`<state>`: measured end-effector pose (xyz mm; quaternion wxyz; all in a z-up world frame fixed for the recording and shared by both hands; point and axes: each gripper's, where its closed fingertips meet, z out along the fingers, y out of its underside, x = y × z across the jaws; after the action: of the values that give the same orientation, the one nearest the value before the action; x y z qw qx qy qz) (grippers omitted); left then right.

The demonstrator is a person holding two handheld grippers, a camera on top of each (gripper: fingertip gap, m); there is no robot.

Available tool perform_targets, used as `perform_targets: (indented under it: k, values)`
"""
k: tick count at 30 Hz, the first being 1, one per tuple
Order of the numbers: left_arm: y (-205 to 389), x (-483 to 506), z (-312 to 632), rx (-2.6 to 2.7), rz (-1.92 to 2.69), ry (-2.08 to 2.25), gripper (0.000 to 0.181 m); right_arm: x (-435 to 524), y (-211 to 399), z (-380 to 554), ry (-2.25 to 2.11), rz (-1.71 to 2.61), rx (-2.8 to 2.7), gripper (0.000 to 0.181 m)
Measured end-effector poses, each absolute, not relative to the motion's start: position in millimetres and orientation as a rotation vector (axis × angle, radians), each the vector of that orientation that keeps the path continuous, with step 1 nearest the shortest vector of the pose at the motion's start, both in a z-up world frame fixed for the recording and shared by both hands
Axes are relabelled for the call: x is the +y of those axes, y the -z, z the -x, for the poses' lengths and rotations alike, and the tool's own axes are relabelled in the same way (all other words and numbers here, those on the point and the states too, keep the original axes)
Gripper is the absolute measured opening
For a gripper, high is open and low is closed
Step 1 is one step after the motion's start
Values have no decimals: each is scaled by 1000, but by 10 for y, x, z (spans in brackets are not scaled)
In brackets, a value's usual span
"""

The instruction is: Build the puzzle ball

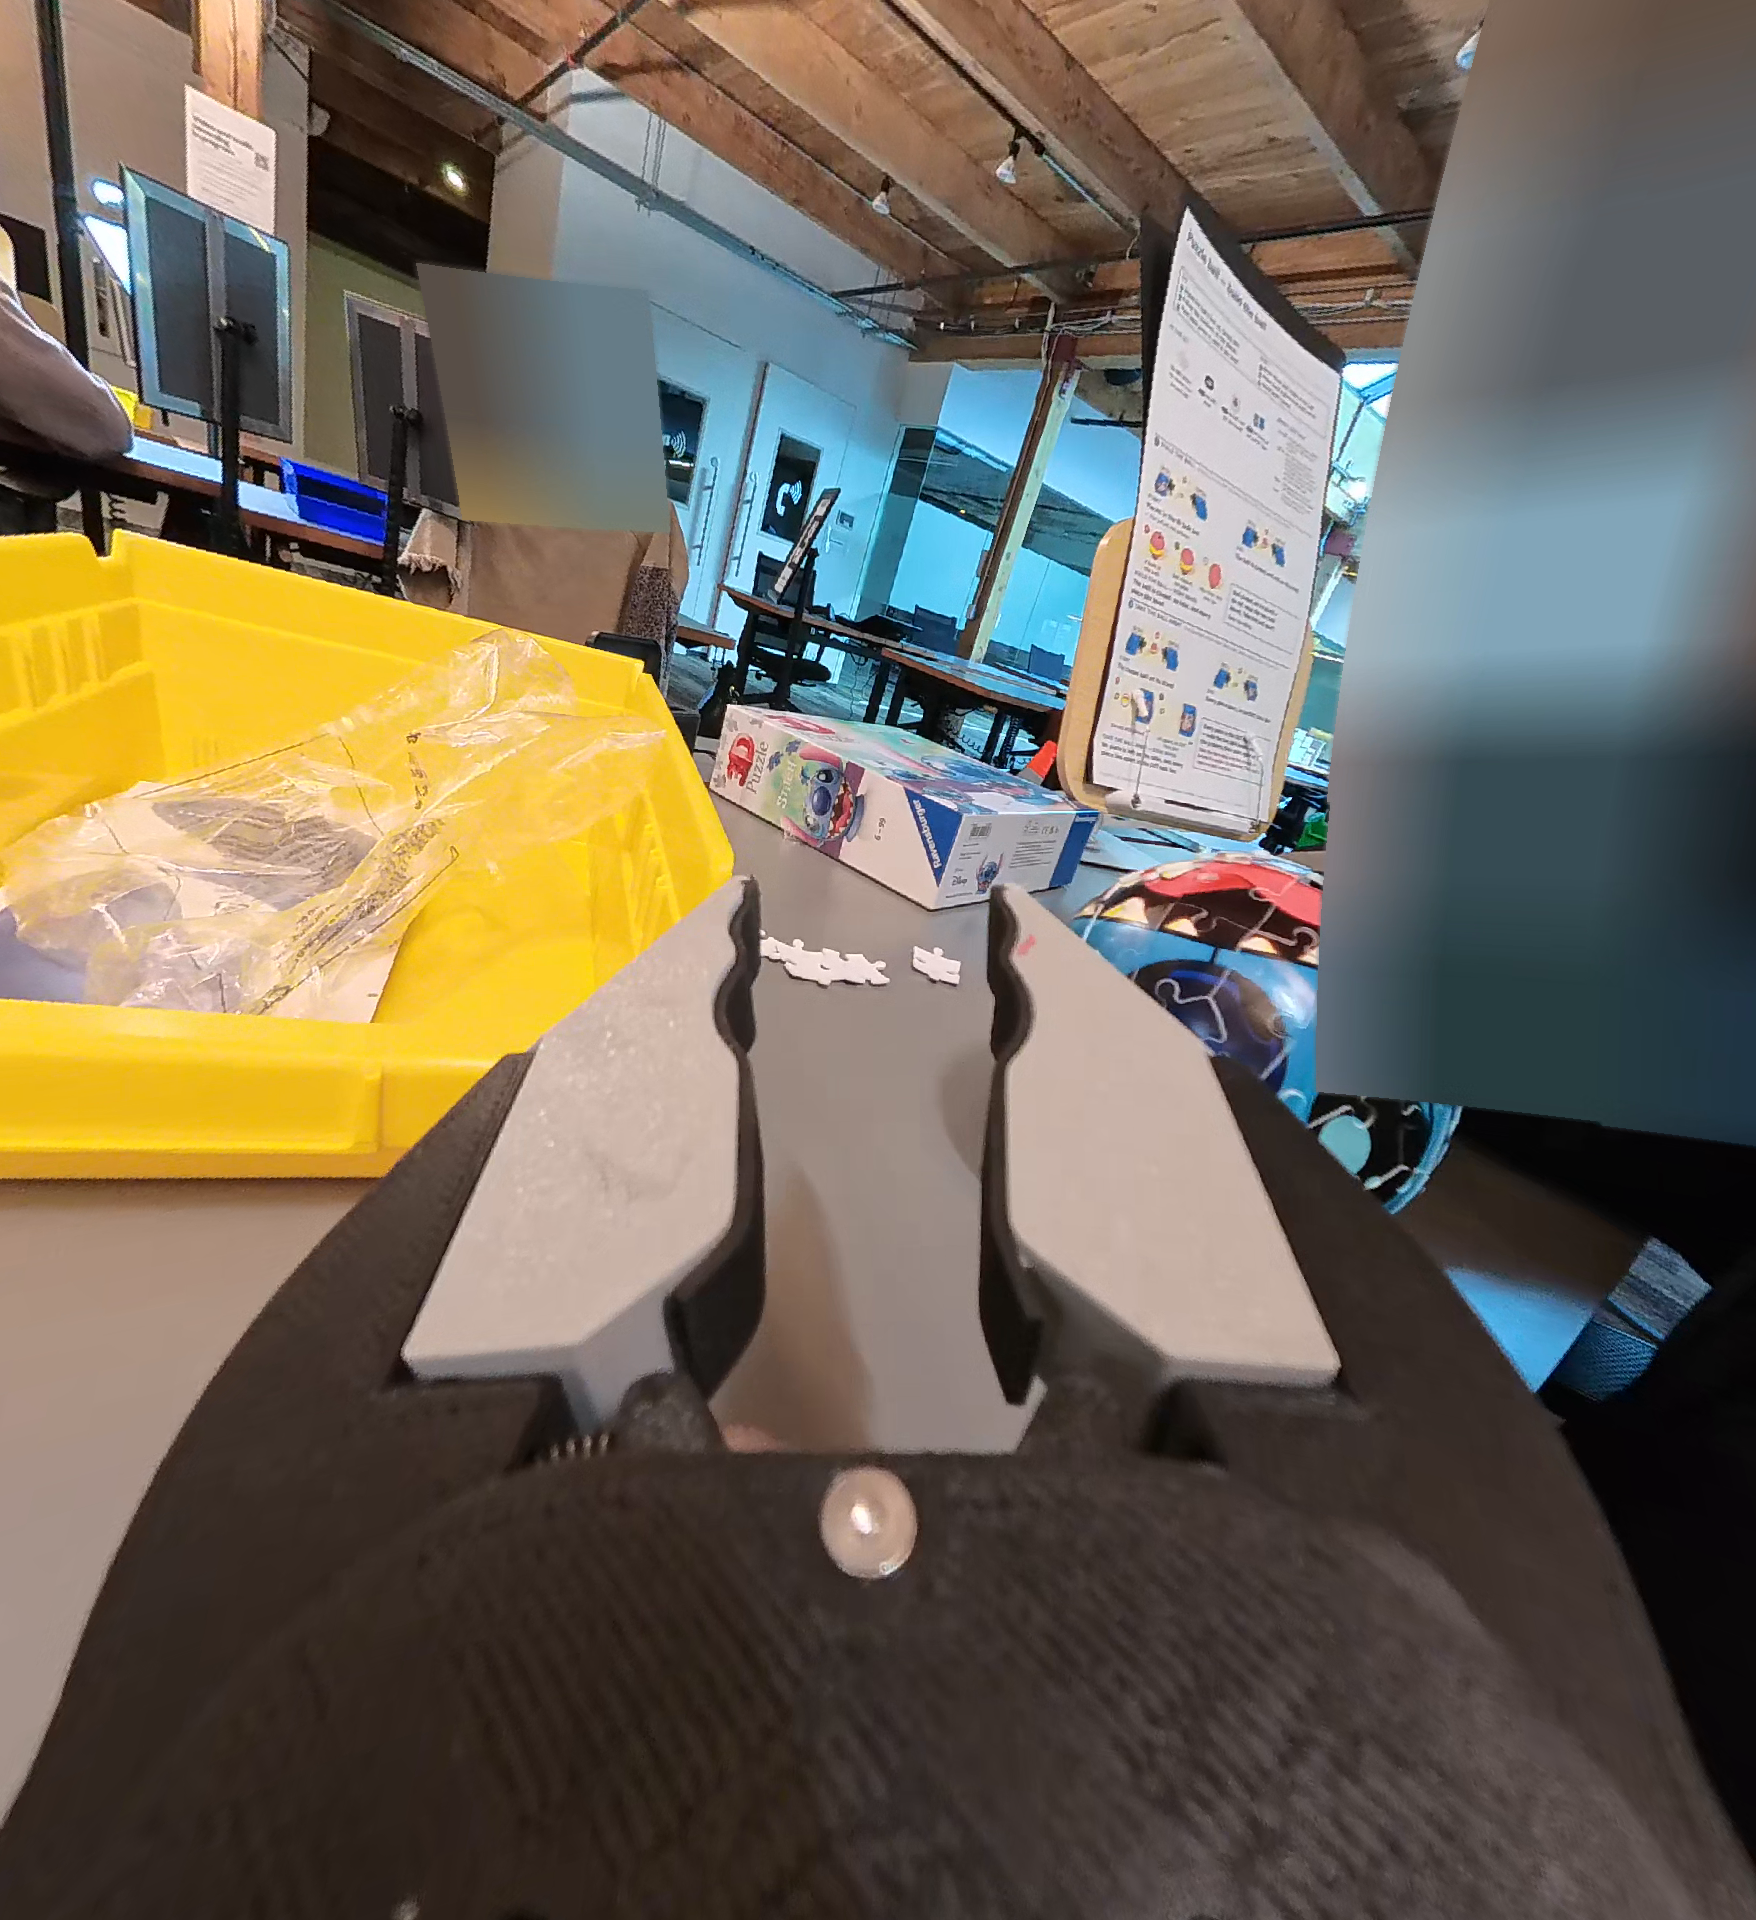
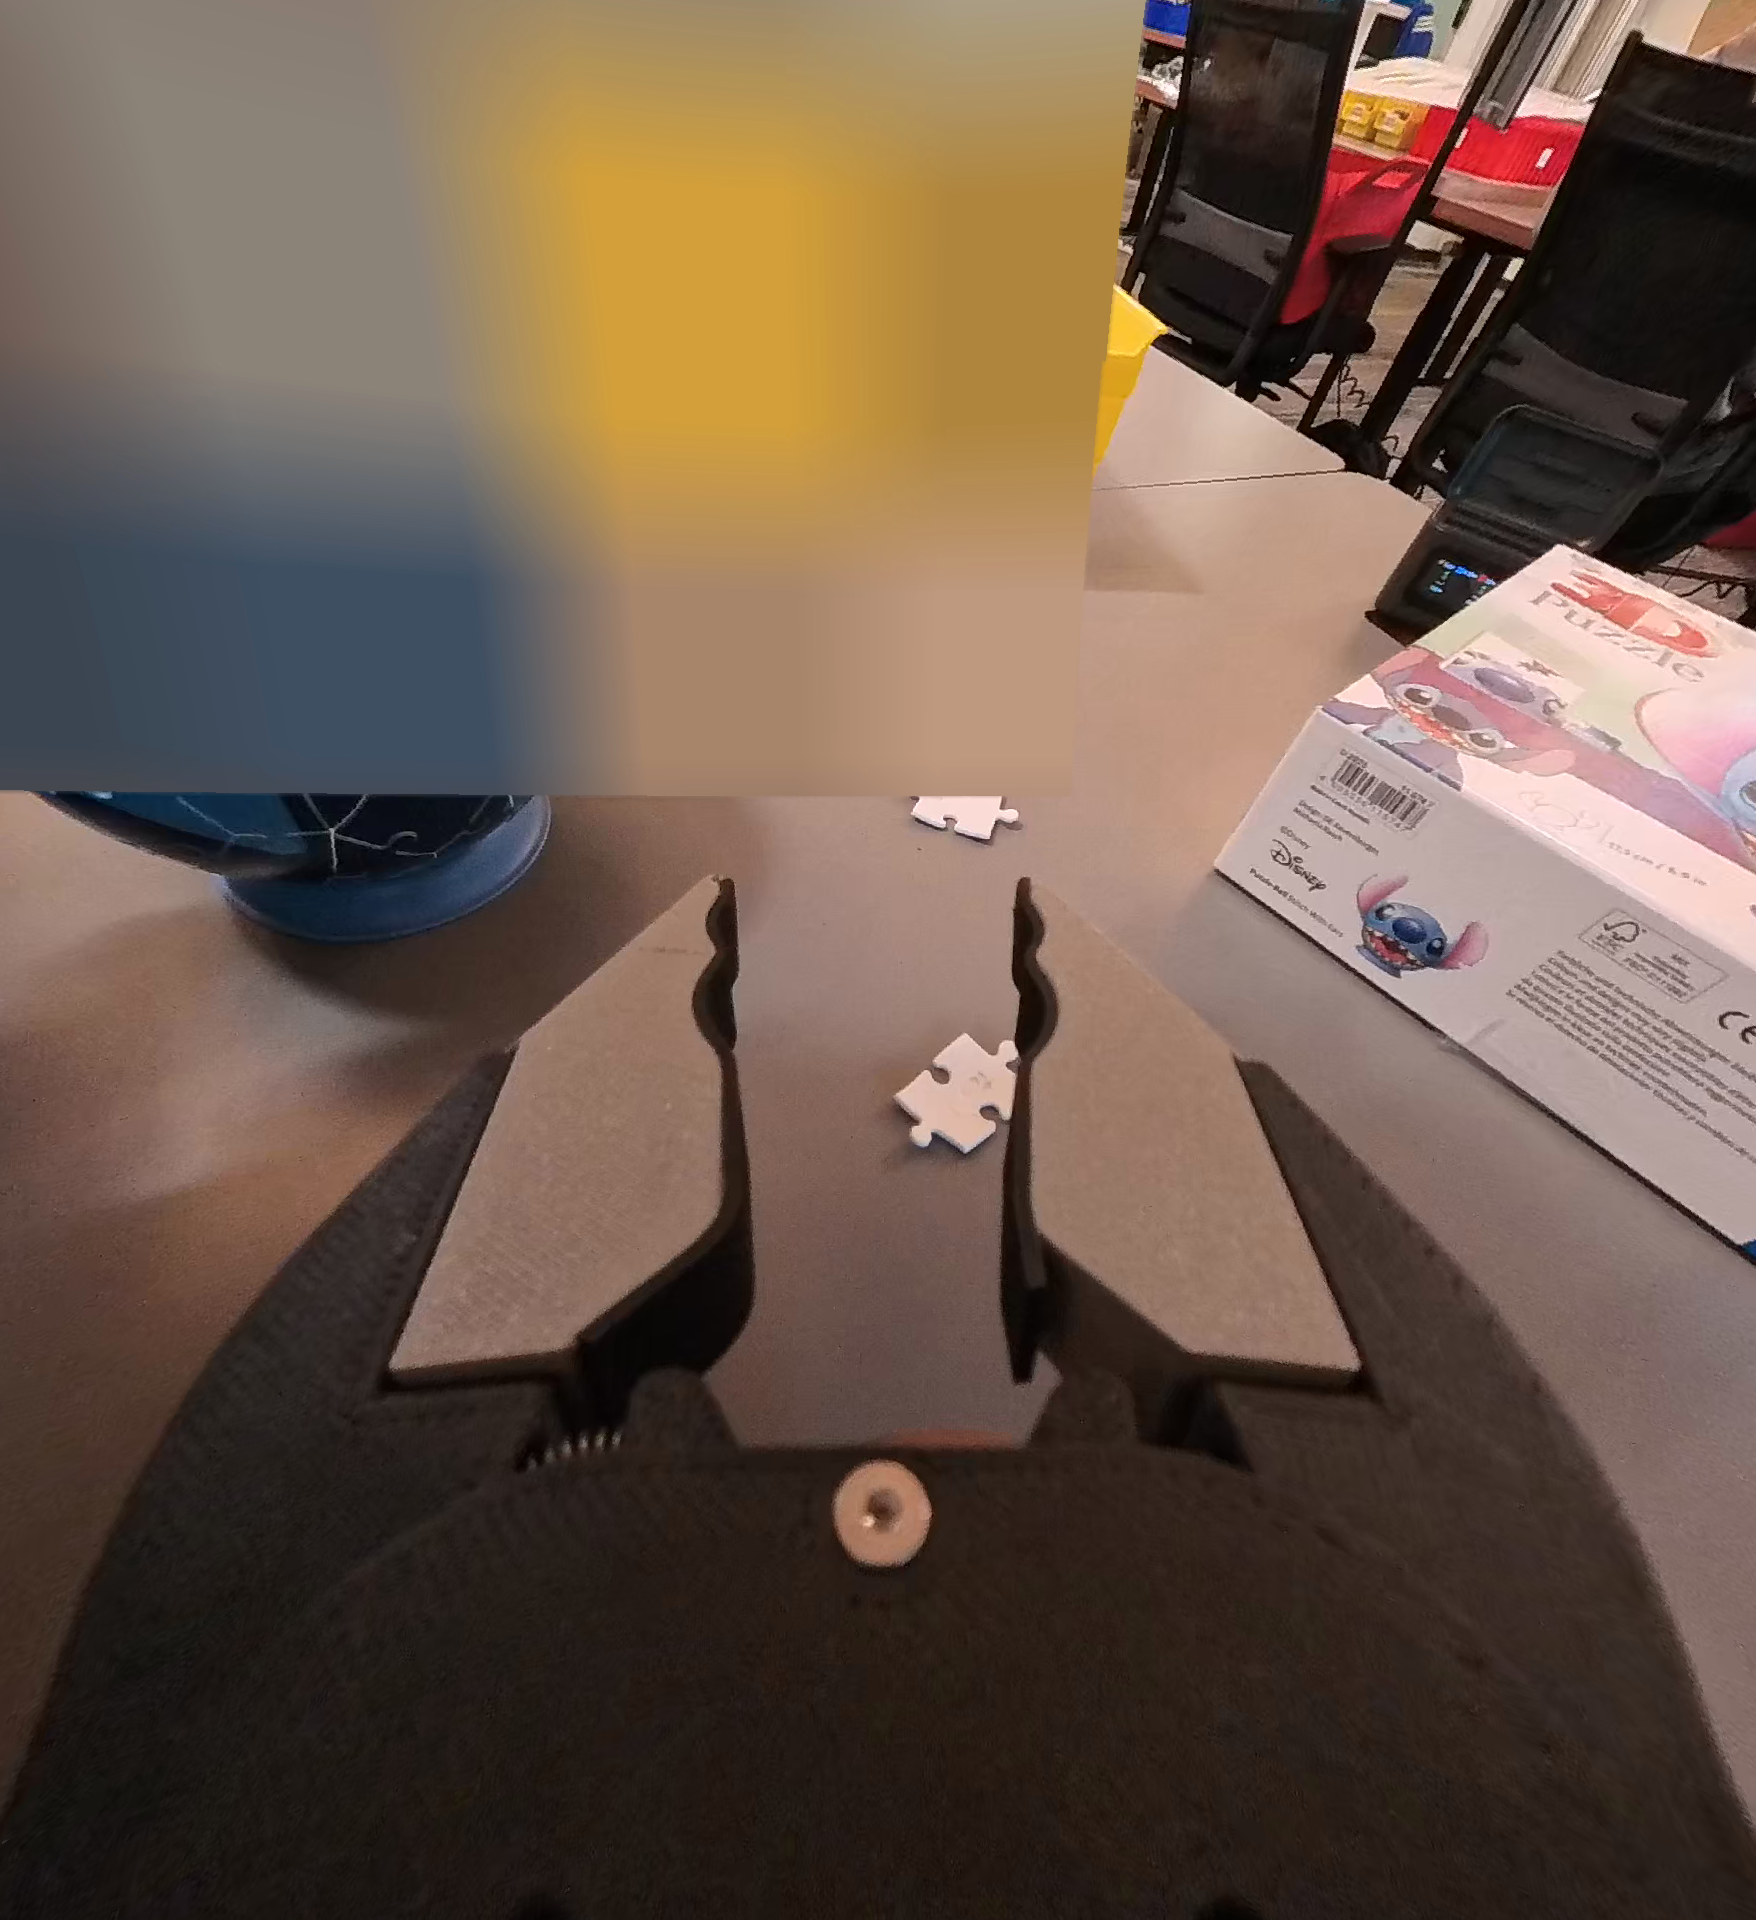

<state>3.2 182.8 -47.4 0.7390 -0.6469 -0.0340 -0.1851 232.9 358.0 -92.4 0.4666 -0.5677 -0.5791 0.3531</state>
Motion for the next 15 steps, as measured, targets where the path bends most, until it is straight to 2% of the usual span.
perform_targets:
  k: [15]
  values:
    - [493, 1849, -30, -81, 1437, 417, 41, 3604, 958, -2337, -834, 1404, -1433, 48]
